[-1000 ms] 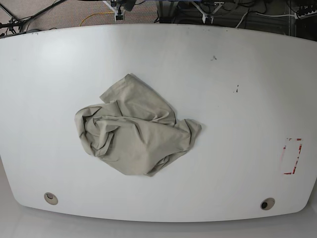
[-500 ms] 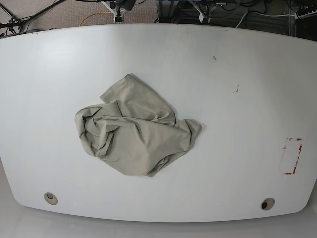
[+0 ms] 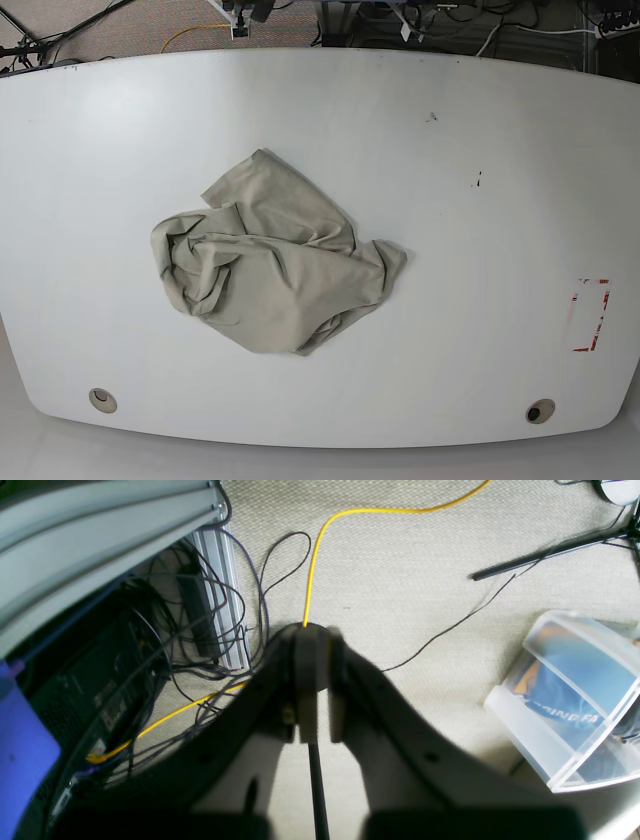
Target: Fold the T-shirt properly
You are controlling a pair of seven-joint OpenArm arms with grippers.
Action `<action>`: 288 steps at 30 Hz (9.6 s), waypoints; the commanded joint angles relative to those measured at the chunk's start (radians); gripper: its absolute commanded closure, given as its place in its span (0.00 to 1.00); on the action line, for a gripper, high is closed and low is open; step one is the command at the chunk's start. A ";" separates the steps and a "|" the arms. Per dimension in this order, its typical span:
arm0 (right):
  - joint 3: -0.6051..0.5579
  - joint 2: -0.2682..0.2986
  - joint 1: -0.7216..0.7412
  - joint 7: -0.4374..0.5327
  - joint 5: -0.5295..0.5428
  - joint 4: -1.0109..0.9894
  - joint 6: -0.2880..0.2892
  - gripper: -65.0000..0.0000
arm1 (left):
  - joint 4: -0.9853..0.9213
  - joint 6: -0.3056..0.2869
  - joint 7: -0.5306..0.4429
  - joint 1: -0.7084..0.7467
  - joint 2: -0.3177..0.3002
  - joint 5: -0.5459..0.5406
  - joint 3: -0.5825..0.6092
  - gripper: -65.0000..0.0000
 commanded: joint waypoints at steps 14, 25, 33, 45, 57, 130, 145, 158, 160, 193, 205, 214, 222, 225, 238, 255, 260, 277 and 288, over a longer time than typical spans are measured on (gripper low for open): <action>0.008 0.007 -0.079 0.008 -0.004 0.060 -0.001 0.96 | 0.020 0.021 -0.088 0.068 -0.008 0.010 0.001 0.47; 0.000 -0.014 -0.103 0.028 -0.014 0.218 0.009 0.95 | 0.138 0.027 -0.093 0.105 -0.065 0.009 0.002 0.46; 0.000 -0.014 -0.097 0.028 -0.014 0.217 0.009 0.95 | 0.138 0.027 -0.092 0.101 -0.069 0.010 0.002 0.47; 0.000 -0.014 -0.097 0.028 -0.014 0.217 0.009 0.95 | 0.138 0.046 -0.093 0.101 -0.069 0.007 -0.001 0.47; 0.000 -0.015 -0.096 0.031 -0.014 0.218 0.009 0.96 | 0.139 0.201 -0.097 0.105 -0.071 0.007 0.000 0.47; 0.009 -0.006 -1.118 0.024 -0.008 1.814 0.006 0.96 | 1.836 0.198 -0.095 1.120 -0.083 0.000 -0.220 0.47; 0.089 -0.006 -0.944 0.022 -0.014 1.966 0.009 0.96 | 1.954 0.199 -0.095 1.044 -0.043 0.000 -0.211 0.47; -0.029 0.133 -0.639 -0.200 -0.008 1.964 0.010 0.95 | 1.965 0.199 -0.092 0.958 -0.023 0.003 -0.182 0.21; -0.063 0.155 -0.577 -0.254 -0.008 1.964 0.010 0.95 | 1.965 0.199 -0.093 0.942 -0.025 0.003 -0.167 0.15; -0.141 0.167 0.320 -0.710 -0.008 1.424 0.135 0.61 | 1.956 0.055 0.144 0.642 -0.036 0.012 -0.067 0.13; -0.062 0.166 0.472 -0.705 -0.012 1.163 0.127 0.60 | 1.956 -0.011 0.253 0.534 -0.034 0.010 -0.069 0.14; 0.018 0.167 0.467 -0.705 -0.008 1.153 0.133 0.60 | 1.956 -0.036 0.348 0.434 -0.034 0.010 -0.072 0.14; 0.020 0.164 0.460 -0.704 -0.006 1.080 0.133 0.60 | 1.956 -0.036 0.388 0.356 -0.034 0.012 -0.069 0.14; 0.021 0.164 0.454 -0.705 -0.006 1.082 0.127 0.60 | 1.956 -0.036 0.388 0.339 -0.034 0.012 -0.069 0.14; 0.147 0.166 0.271 -0.711 -0.008 1.265 0.133 0.61 | 1.921 -0.036 0.388 0.332 -0.034 0.012 -0.069 0.13; 0.162 0.089 0.061 -0.740 -0.012 1.645 0.130 0.52 | 1.864 -0.036 0.388 0.310 -0.034 0.012 -0.069 0.13; 0.161 0.089 0.125 -0.793 -0.005 1.645 0.158 0.48 | 1.853 -0.036 0.388 0.289 -0.034 0.012 -0.067 0.13; 0.175 0.132 0.503 -0.771 -0.006 1.079 0.316 0.46 | 1.852 -0.036 0.388 0.286 -0.034 0.012 -0.069 0.13; 0.201 0.166 0.529 -0.662 -0.006 0.902 0.322 0.46 | 1.850 -0.036 0.388 0.284 -0.034 0.012 -0.069 0.13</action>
